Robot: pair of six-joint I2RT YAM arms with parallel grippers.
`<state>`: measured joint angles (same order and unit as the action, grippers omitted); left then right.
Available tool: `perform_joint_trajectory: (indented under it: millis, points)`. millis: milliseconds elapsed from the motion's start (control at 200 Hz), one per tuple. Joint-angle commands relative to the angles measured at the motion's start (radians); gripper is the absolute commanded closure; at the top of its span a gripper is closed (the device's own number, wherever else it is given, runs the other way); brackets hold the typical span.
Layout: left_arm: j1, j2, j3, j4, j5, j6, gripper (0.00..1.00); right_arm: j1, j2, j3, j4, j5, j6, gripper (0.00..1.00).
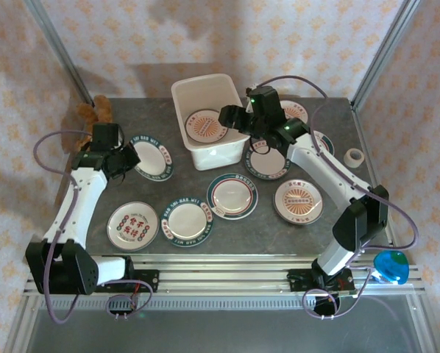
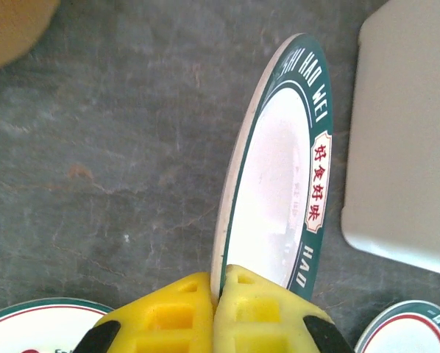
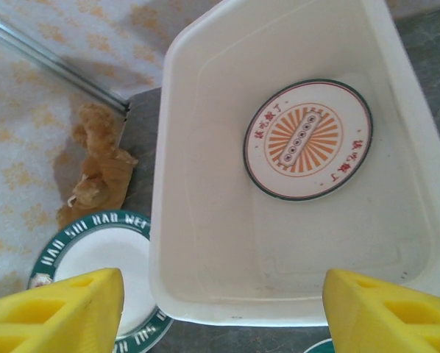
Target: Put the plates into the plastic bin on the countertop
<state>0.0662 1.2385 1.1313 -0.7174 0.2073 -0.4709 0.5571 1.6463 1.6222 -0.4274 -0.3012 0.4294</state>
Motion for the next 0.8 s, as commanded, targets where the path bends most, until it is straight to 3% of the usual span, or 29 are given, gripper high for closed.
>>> perform_joint_trajectory:
  millis: [0, 250, 495, 636, 796]
  points:
    - [0.003, -0.060, 0.083, -0.017, -0.063, -0.009, 1.00, -0.005, 0.027, 0.068, -0.022, -0.067, -0.039, 0.29]
    - [0.003, -0.071, 0.227, 0.014, 0.017, -0.026, 1.00, -0.005, 0.075, 0.182, -0.055, -0.238, -0.117, 0.21]
    - [-0.002, -0.021, 0.324, 0.151, 0.233, -0.148, 1.00, -0.005, 0.134, 0.326, -0.127, -0.432, -0.178, 0.22]
    - [-0.036, 0.008, 0.329, 0.257, 0.333, -0.199, 1.00, -0.006, 0.151, 0.340, -0.125, -0.442, -0.170, 0.28]
    - [-0.087, 0.054, 0.340, 0.312, 0.375, -0.212, 1.00, -0.006, 0.167, 0.327, -0.094, -0.427, -0.118, 0.35]
